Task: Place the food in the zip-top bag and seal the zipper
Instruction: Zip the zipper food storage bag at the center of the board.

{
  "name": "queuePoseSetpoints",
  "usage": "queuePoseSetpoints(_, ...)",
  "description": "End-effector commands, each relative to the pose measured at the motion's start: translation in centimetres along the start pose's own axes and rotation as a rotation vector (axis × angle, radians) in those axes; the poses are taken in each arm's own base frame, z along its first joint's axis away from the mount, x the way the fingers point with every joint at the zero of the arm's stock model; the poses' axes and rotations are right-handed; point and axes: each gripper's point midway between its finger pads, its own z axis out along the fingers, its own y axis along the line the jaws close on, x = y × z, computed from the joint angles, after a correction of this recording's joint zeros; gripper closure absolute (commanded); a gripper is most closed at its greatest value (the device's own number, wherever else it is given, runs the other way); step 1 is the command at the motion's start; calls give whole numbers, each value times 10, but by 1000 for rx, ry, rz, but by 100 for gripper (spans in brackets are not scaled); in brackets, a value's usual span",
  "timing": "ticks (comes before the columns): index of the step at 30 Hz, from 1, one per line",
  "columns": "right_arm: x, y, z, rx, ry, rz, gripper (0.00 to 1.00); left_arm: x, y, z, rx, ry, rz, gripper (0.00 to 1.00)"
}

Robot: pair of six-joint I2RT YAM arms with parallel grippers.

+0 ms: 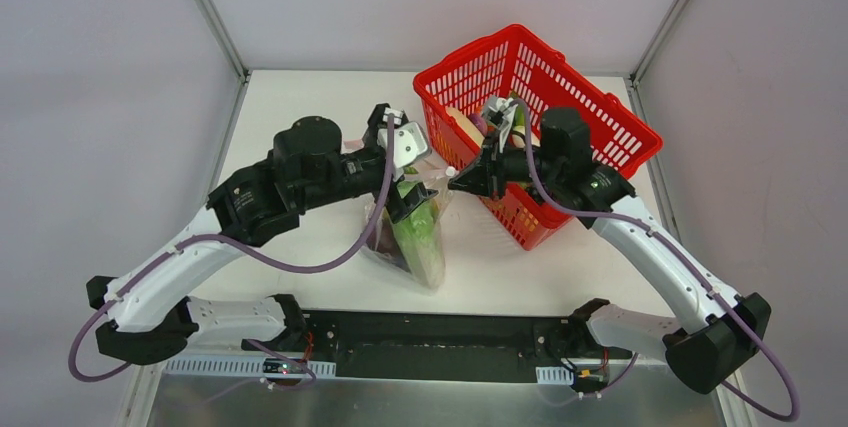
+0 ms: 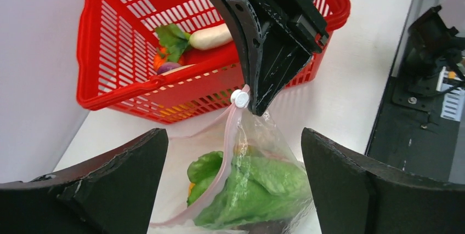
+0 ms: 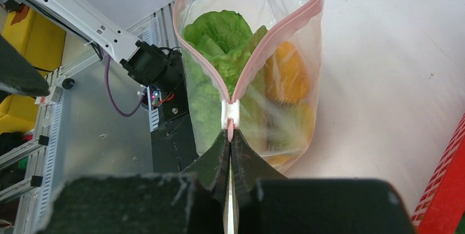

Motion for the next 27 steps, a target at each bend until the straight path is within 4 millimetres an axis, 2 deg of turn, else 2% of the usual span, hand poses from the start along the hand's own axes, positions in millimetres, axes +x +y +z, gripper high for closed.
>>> queuePoseSetpoints(1,-23,21,-8,-41,-62,-108,100,-19,-13,5,164,-91,2,8)
queuePoseSetpoints(4,-24,23,-6,-52,-67,-118,100,-13,-16,13,242,-100,-10,20)
queuePoseSetpoints(7,-27,25,-1,-75,-75,-130,100,-9,-11,21,258,-146,17,19)
queuePoseSetpoints(10,-29,23,2,-70,-63,-135,100,-10,-11,24,315,-197,-32,19)
queuePoseSetpoints(14,-25,26,4,-79,-61,-142,100,2,-5,32,335,-165,-70,22)
queuePoseSetpoints(19,-24,31,5,-84,-67,-160,100,3,-15,37,412,-149,-98,38)
queuePoseSetpoints(24,-25,31,5,-81,-71,-174,100,17,-14,44,433,-81,-122,47)
queuePoseSetpoints(27,-25,31,4,-77,-72,-179,100,23,-14,47,438,-57,-135,56)
